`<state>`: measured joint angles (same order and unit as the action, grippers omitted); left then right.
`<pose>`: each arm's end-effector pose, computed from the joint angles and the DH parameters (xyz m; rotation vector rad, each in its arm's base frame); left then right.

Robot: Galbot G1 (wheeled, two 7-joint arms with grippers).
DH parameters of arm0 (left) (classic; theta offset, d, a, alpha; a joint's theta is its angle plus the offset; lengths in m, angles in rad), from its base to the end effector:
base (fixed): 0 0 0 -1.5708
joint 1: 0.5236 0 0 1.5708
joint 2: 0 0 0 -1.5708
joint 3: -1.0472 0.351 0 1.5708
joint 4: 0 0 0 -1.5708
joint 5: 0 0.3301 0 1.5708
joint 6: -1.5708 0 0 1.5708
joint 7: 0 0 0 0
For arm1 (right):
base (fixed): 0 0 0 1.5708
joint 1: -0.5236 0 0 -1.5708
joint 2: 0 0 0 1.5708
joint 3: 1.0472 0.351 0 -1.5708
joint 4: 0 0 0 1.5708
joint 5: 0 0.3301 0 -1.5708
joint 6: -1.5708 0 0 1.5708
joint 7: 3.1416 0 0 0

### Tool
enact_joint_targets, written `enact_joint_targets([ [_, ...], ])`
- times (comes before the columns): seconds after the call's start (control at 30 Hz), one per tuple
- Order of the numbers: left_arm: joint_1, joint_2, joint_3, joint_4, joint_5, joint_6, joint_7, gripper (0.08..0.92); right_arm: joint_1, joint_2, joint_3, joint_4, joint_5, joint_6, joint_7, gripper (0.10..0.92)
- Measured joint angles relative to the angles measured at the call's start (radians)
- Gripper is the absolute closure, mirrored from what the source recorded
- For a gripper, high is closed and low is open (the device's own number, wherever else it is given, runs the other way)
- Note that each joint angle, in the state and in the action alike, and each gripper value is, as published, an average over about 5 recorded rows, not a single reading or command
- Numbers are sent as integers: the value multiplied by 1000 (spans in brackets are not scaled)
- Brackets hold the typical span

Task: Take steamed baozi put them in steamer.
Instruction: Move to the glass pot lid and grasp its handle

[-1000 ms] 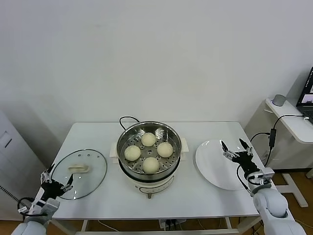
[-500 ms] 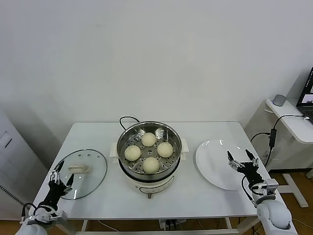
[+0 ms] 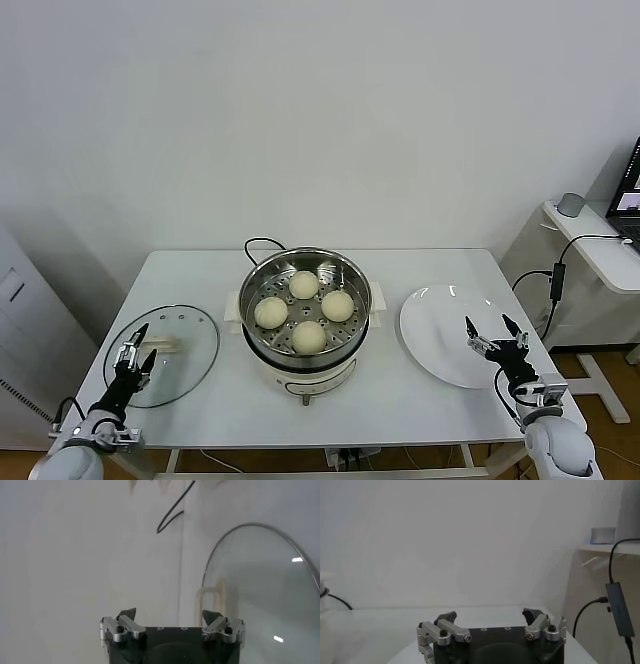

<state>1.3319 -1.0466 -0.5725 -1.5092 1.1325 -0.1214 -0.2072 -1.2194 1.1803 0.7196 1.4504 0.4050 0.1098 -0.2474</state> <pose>0.2278 0.1998 -0.3932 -0.2004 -2.1180 -2.2668 0.2589 -0.2077 -0.3870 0.0285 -3.0447 -0.0093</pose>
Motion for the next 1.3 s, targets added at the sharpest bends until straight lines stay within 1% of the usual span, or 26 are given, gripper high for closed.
enact_joint_targets([
  [0.4,-91,-17,16,85,74,-7,-7,177,-4,4,5,-11,-8,3,-9,203],
  [0.7,-134,-33,17,121,83,-1,4,178,0,-3,7,-12,-6,4,-11,203],
  [0.8,-141,-40,17,125,82,-1,5,202,0,-4,11,-13,-5,4,-11,203],
  [0.93,-145,-47,17,128,76,-4,5,300,-1,-6,18,-14,-4,4,-11,203],
  [1.3,-138,-59,8,126,57,-32,-10,621,1,-13,34,-12,0,-1,-8,203],
])
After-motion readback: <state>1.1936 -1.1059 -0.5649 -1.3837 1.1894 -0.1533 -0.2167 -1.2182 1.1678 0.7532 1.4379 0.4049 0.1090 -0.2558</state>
